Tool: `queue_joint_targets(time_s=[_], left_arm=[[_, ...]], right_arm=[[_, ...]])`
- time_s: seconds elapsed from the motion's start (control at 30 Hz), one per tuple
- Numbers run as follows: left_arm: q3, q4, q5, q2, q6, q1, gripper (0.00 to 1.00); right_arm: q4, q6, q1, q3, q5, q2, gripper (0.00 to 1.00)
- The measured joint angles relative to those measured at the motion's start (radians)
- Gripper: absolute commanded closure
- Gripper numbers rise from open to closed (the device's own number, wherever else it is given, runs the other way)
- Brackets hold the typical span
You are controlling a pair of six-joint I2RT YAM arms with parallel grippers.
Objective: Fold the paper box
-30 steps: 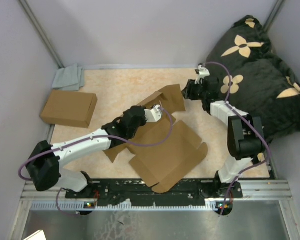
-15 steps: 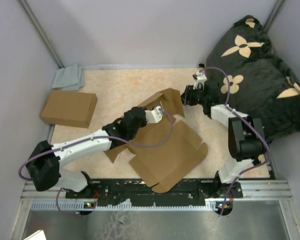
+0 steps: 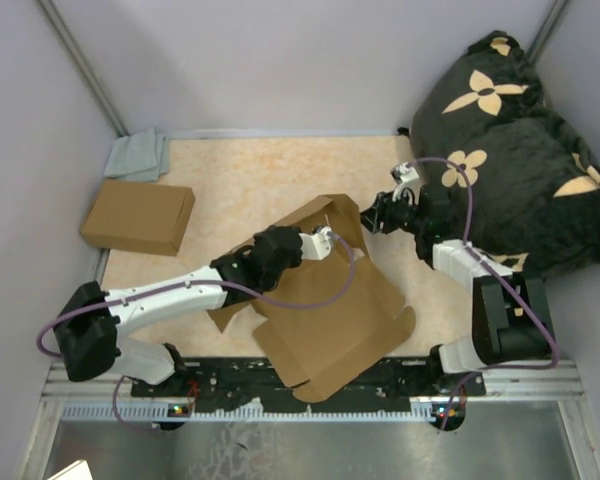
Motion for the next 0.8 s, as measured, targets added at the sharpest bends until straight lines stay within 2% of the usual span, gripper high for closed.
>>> queue_joint_targets(time_s=[0.33, 0.8], left_arm=[[0.000, -0.036, -0.072, 0.008, -0.016, -0.043, 1.00], [0.002, -0.036, -0.085, 0.012, -0.023, -0.052, 1.00]], right_arm=[[0.132, 0.021, -0.003, -0.121, -0.068, -0.003, 0.52], [0.125, 0.026, -0.004, -0.062, -0.097, 0.011, 0.53]])
